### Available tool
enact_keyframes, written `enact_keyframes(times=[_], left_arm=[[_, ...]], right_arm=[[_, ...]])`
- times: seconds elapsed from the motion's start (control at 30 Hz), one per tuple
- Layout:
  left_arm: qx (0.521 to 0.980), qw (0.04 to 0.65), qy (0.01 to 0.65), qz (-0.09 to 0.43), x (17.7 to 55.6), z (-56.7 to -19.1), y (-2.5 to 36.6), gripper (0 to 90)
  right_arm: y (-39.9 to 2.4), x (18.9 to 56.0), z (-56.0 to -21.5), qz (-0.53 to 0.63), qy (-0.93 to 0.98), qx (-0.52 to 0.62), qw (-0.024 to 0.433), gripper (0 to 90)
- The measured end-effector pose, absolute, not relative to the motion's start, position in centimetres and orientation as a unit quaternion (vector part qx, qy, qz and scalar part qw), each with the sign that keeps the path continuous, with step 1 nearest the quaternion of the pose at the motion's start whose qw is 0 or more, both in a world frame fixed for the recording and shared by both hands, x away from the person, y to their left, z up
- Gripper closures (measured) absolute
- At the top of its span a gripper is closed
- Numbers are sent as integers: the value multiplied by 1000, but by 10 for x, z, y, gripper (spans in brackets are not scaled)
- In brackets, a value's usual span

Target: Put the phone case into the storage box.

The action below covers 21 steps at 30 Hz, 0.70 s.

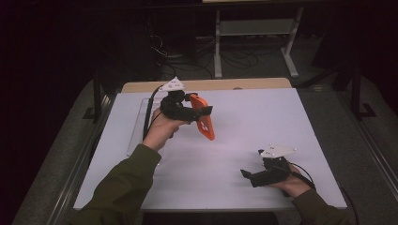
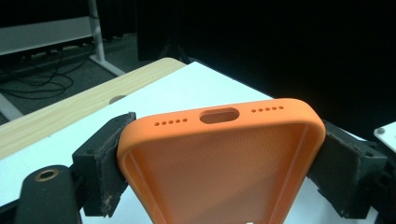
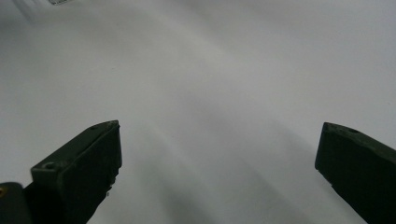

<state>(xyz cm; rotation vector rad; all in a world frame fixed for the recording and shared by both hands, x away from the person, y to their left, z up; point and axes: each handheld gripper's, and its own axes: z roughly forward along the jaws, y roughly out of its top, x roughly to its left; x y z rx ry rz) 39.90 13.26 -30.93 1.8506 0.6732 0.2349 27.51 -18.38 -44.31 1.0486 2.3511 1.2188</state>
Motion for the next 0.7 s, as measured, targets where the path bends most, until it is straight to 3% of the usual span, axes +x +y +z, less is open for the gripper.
enact_keyframes(times=[0.7], left_arm=[[774, 529, 311, 158, 427, -297, 156, 153]], right_arm=[[-184, 275, -443, 423, 817, 364, 145, 0]])
